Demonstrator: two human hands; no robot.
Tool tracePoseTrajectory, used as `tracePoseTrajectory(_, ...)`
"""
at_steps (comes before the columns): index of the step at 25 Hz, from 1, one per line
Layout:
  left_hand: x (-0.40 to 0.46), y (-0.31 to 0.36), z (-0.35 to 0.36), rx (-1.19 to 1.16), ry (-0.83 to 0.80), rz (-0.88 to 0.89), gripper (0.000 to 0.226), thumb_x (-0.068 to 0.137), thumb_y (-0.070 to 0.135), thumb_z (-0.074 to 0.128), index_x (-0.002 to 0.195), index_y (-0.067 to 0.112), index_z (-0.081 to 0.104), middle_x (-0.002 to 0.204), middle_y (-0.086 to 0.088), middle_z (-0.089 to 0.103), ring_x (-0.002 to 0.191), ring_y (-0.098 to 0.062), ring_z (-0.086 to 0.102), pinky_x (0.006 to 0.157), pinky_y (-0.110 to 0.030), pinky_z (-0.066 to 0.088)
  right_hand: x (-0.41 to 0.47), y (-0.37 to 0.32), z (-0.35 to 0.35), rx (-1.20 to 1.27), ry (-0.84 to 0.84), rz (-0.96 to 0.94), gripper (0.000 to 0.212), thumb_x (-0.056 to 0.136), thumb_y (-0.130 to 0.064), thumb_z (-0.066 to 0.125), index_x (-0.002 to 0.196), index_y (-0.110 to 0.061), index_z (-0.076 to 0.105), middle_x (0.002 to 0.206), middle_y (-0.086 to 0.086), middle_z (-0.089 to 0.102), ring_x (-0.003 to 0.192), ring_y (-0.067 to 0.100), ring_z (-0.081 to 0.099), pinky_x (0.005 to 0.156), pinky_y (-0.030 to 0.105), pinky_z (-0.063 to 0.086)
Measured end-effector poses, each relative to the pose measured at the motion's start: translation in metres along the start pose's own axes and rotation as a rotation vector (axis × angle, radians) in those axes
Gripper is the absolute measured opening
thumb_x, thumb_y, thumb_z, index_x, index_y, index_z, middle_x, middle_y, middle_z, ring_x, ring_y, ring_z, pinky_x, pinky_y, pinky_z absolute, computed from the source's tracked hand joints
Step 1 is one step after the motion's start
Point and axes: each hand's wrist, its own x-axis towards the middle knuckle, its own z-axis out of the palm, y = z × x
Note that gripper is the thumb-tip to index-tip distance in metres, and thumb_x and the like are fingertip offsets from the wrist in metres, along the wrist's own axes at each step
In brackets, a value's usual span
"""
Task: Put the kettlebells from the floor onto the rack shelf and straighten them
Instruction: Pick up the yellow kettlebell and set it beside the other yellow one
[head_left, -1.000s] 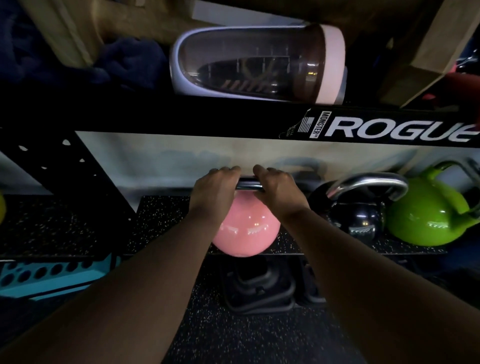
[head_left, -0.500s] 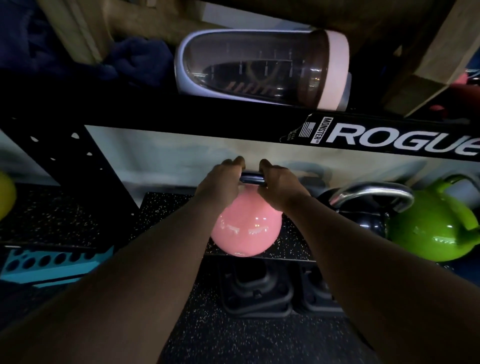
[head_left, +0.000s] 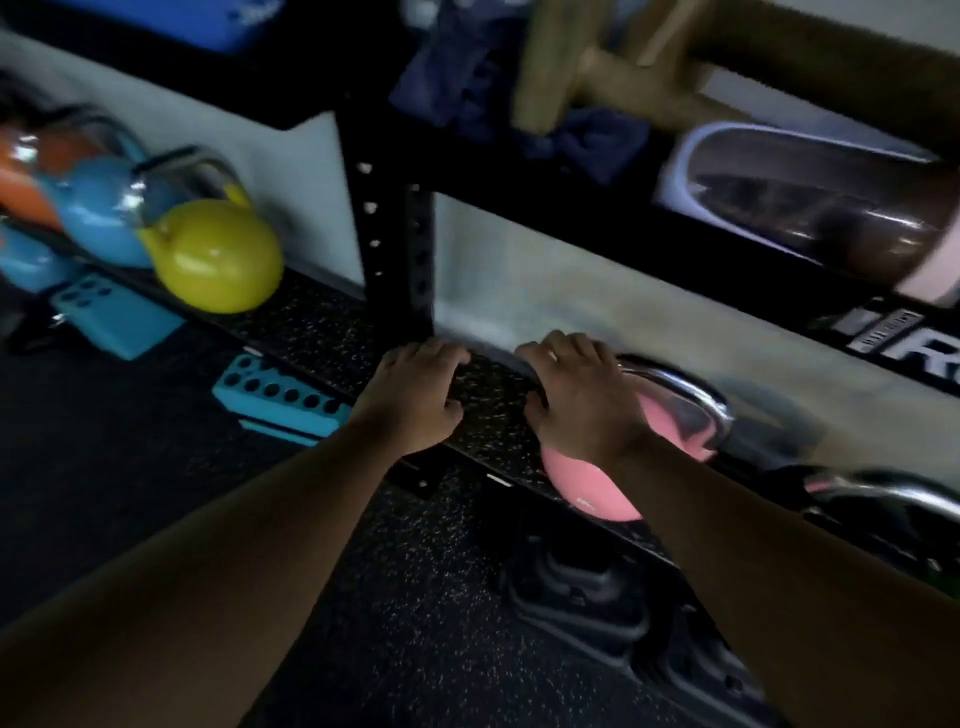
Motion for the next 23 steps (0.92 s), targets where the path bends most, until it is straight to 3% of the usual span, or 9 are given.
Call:
tracePoseTrajectory(3,-0.086,-0.075,-0.023,0.079,0.002,-0.159,0.049,0.079,0.029,0.062,0.126,0.022,0.051,0.124,-0.003,0.055,0.117,-0.028,0.049,0.102,-0.042,0.034,0.019,-0.080,0.013,0.073,-0.082,-0.161,0.048,0.081,-0.029,0.054,0.127,-0.017,0.054,0.118,0.012,0.058,0.111,0.035,0.052,0.092,0.044,0.044)
tracePoseTrajectory(7,-0.221,-0.158,-0.035,0.103,-0.005,-0.395,0.046,0.078,0.030,0.060,0.123,0.026,0.054,0.128,0.000,0.055,0.122,-0.024,0.048,0.103,-0.042,0.034,0.031,-0.211,0.040,0.186,-0.179,-0.378,0.025,0.088,-0.031,0.056,0.109,-0.019,0.059,0.104,0.005,0.062,0.100,0.030,0.056,0.081,0.041,0.047)
tracePoseTrajectory(12,-0.450,-0.239,-0.041,0.062,0.017,-0.736,0.033,0.083,0.032,0.058,0.115,0.032,0.056,0.126,0.005,0.056,0.117,-0.019,0.052,0.096,-0.039,0.039,0.002,-0.432,0.060,0.317,-0.330,-0.696,0.014,0.092,-0.030,0.056,0.103,-0.021,0.057,0.097,-0.001,0.059,0.093,0.023,0.054,0.075,0.041,0.050)
tracePoseTrajectory(17,-0.689,-0.273,-0.044,0.046,0.050,-1.021,0.029,0.083,0.037,0.061,0.112,0.034,0.056,0.122,0.004,0.059,0.116,-0.021,0.055,0.094,-0.040,0.042,-0.089,-0.641,0.077,0.337,-0.387,-0.944,0.014,0.092,-0.032,0.057,0.104,-0.025,0.057,0.091,-0.009,0.050,0.087,0.014,0.050,0.071,0.032,0.041)
tracePoseTrajectory(23,-0.963,-0.271,-0.060,0.050,0.081,-1.334,0.036,0.079,0.035,0.063,0.114,0.032,0.054,0.121,0.003,0.059,0.116,-0.022,0.054,0.092,-0.039,0.042,-0.236,-0.874,0.079,0.335,-0.476,-1.114,0.014,0.092,-0.035,0.058,0.105,-0.030,0.057,0.095,-0.009,0.057,0.091,0.013,0.056,0.077,0.034,0.053)
